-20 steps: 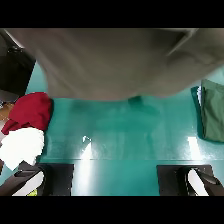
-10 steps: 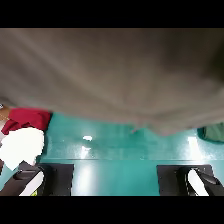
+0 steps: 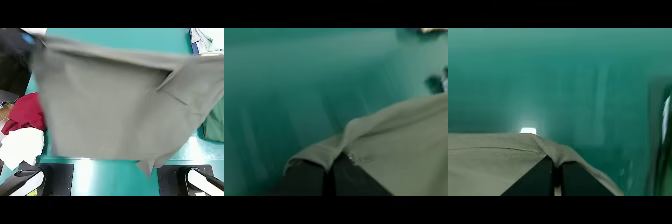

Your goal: Fold the shirts.

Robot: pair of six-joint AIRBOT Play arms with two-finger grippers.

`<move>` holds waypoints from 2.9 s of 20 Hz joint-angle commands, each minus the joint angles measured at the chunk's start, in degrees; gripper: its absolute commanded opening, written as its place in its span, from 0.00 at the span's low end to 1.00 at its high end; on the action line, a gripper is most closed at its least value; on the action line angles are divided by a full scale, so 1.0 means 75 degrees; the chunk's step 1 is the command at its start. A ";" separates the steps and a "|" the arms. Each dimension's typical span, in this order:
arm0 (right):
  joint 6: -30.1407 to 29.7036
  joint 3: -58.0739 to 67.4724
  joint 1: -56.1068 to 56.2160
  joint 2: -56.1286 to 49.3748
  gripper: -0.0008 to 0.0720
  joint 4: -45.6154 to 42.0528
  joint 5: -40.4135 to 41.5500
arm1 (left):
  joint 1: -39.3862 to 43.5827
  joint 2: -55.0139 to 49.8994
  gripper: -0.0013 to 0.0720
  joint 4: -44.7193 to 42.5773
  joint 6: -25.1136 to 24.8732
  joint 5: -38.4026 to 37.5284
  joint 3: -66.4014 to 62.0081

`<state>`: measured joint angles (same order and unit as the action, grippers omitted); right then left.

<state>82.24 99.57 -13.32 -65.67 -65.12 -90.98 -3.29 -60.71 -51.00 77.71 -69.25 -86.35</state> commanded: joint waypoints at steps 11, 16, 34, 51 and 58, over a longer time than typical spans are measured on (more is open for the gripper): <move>0.0035 0.0414 0.1250 -0.4328 0.04 -0.0134 0.3797 | -0.0003 -0.4876 0.05 0.1906 -0.2168 0.3168 -0.0408; 0.0117 -0.0490 0.1486 -0.4025 0.04 -0.0764 0.3923 | -0.0003 -0.4899 0.05 0.0769 -0.2588 0.2795 -0.0446; 0.0501 -0.4141 0.1798 -0.1871 0.53 -0.0705 0.3832 | -0.0195 -0.4881 0.86 -0.1521 -0.1329 -0.0318 -0.0210; -0.0265 -0.4135 0.1384 0.0393 0.37 -0.0641 0.1244 | -0.1008 -0.1556 0.86 -0.1588 -0.1387 -0.0714 0.5520; -0.0262 -0.4135 0.1384 0.0393 0.37 -0.0635 0.1230 | -0.0988 -0.1556 0.86 -0.0950 -0.1416 -0.0219 0.5922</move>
<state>80.27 68.51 -2.92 -62.76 -69.91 -81.58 -10.76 -72.42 -59.33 67.18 -72.95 -43.20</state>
